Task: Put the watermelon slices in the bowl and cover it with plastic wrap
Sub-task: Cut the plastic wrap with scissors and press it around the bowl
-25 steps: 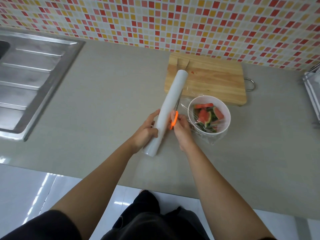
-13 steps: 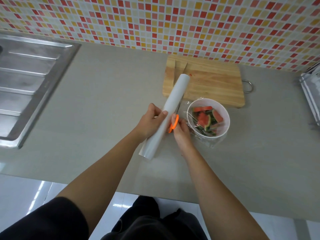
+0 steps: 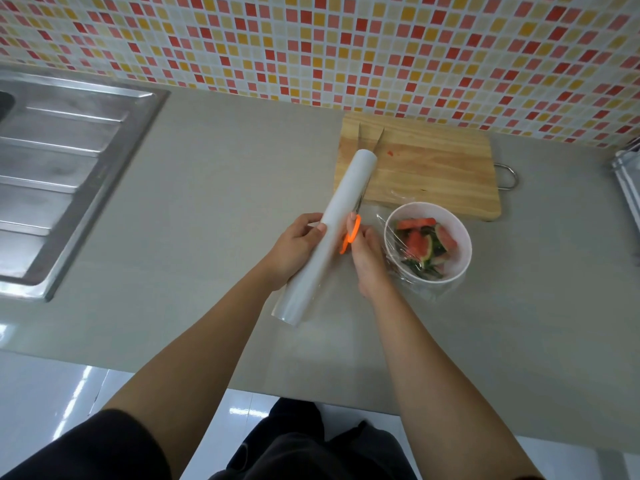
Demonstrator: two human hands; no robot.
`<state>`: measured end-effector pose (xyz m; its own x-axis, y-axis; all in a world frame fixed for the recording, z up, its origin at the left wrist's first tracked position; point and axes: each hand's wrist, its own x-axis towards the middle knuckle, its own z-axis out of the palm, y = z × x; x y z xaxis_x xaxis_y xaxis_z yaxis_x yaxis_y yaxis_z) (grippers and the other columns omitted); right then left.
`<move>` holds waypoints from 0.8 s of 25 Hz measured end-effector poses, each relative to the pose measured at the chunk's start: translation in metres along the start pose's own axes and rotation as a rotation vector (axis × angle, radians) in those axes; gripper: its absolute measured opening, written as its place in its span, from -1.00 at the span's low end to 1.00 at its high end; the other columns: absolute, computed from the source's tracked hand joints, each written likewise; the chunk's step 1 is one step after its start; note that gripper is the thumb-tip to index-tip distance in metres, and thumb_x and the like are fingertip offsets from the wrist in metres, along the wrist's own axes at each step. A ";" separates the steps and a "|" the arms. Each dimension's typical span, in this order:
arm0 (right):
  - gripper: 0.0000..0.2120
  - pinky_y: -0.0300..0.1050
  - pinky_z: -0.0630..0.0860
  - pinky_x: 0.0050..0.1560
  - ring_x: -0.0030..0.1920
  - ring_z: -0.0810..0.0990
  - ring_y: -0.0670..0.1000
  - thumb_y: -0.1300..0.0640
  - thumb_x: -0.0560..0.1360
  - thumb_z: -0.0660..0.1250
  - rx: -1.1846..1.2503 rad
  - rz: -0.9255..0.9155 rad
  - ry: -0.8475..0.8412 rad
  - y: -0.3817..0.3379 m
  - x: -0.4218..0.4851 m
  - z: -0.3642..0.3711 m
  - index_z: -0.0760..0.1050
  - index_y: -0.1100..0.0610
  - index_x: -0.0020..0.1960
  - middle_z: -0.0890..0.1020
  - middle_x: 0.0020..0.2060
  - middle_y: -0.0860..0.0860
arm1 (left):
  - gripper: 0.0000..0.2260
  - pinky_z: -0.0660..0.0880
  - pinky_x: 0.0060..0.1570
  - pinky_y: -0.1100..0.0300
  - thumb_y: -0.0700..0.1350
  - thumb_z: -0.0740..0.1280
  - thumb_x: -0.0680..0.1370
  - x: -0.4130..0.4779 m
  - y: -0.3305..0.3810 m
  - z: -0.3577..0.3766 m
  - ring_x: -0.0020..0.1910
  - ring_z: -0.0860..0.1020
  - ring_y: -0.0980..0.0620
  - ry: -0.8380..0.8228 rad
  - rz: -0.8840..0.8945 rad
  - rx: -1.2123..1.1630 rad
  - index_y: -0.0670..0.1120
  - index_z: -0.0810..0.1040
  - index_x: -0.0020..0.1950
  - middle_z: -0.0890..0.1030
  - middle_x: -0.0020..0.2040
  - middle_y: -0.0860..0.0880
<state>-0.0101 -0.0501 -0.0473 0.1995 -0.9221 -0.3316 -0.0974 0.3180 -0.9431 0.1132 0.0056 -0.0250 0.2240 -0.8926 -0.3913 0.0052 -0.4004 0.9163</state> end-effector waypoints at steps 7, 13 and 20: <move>-0.56 -0.30 0.33 -0.32 -0.47 0.44 -0.19 -0.29 0.43 0.20 -0.045 0.057 0.038 0.001 -0.013 0.006 0.36 0.09 -0.28 0.46 -0.41 0.02 | -0.78 0.46 0.23 -0.07 0.01 0.18 0.62 0.008 0.003 -0.011 0.16 0.54 -0.08 0.021 -0.007 0.050 0.06 0.45 0.24 0.54 0.17 -0.06; -0.58 -0.16 0.30 -0.23 -0.30 0.45 -0.05 -0.27 0.47 0.18 -0.032 0.188 0.058 0.014 -0.026 0.007 0.37 0.11 -0.17 0.50 -0.37 0.01 | -0.74 0.46 0.23 -0.10 0.01 0.17 0.62 0.013 0.008 -0.016 0.15 0.55 -0.10 0.016 -0.021 0.075 0.02 0.43 0.29 0.54 0.19 -0.09; -0.57 -0.18 0.26 -0.29 -0.54 0.42 -0.21 -0.28 0.48 0.16 -0.039 0.104 0.067 -0.021 0.020 0.010 0.33 0.04 -0.34 0.45 -0.58 -0.13 | -0.73 0.48 0.20 -0.07 0.01 0.17 0.62 0.010 0.005 -0.023 0.13 0.55 -0.10 -0.008 -0.019 0.106 0.02 0.43 0.31 0.54 0.18 -0.09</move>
<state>0.0061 -0.0726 -0.0348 0.1206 -0.8979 -0.4234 -0.1522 0.4048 -0.9017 0.1374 -0.0004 -0.0222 0.2166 -0.8863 -0.4094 -0.0936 -0.4363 0.8949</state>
